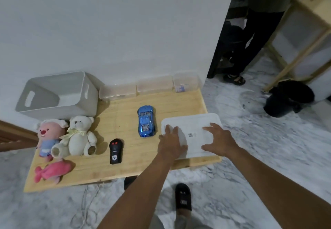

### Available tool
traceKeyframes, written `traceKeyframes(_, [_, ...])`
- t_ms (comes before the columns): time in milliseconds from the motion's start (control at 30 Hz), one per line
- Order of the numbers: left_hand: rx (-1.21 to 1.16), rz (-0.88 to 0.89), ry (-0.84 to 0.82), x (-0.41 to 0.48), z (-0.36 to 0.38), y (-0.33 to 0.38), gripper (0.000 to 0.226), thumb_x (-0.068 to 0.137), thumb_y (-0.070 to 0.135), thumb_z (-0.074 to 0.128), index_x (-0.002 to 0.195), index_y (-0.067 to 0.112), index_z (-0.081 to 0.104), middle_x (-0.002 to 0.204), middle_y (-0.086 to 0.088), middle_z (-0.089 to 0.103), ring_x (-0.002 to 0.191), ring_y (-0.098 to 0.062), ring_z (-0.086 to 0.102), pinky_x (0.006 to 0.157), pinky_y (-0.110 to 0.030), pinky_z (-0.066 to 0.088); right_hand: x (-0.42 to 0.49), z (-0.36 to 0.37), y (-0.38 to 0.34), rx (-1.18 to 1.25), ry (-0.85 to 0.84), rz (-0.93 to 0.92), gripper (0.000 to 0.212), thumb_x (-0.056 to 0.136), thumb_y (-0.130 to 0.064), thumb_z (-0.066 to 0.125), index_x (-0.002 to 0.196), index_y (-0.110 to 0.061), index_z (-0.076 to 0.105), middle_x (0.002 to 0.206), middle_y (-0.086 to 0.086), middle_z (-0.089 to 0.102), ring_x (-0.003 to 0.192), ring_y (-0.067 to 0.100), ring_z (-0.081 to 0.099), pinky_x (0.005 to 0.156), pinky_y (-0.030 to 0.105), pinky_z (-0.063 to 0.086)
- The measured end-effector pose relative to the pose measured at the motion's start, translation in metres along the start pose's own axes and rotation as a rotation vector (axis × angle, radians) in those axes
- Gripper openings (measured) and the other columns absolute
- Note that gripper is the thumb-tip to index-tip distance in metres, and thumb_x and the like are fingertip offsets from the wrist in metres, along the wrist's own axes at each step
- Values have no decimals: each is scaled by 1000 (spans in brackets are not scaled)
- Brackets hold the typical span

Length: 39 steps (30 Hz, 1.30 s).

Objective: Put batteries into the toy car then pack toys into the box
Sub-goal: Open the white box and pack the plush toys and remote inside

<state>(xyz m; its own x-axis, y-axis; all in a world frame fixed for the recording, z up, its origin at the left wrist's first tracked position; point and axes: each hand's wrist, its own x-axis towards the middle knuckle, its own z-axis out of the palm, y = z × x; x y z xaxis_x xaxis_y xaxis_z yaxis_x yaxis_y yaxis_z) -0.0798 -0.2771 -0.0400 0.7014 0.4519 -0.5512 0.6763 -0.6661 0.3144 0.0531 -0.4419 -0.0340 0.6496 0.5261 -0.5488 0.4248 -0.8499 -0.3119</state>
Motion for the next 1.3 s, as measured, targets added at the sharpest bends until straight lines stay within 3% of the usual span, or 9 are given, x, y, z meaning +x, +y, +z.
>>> traceKeyframes(367, [96,74,-15,-5,14,-16,87,95,49,65,162,23,15,165,-4,21,138,-39,39,102,-49,50,0,23,7,-77,-69,19,84,84,-43,69,154,-42,24,167,-11,0,149,39,12,116,51,30])
traceKeyframes(533, [55,87,98,-14,-19,-24,76,96,46,62,160,24,27,161,-5,33,143,-33,37,107,-49,47,4,6,-27,-162,110,-77,69,92,-49,58,153,-37,29,168,-1,3,152,34,8,119,51,24])
traceKeyframes(700, [-57,28,290,-28,-85,-61,61,96,40,62,151,21,42,146,-8,50,131,-32,48,99,-47,50,17,-17,-108,-133,184,-295,61,94,-44,59,151,-36,37,166,0,17,151,28,17,117,46,25])
traceKeyframes(900, [-92,-79,461,-54,-145,-147,63,94,45,65,149,25,45,142,-8,55,128,-30,53,102,-46,50,12,-26,-224,-81,211,-494,61,90,-34,62,148,-34,42,159,-3,31,142,26,33,111,44,36])
traceKeyframes(1100, [-104,-162,527,-76,-187,-243,64,93,47,65,149,22,46,139,-11,57,126,-35,54,101,-49,50,8,-1,-331,-88,205,-614,61,91,-43,61,148,-34,41,153,-3,38,135,28,42,104,45,44])
traceKeyframes(1300, [-129,-236,484,-87,-208,-347,59,92,44,62,146,24,48,135,-10,59,125,-35,54,99,-44,49,9,48,-428,-90,53,-560,69,87,-45,63,150,-36,35,157,-3,32,136,29,41,105,46,44])
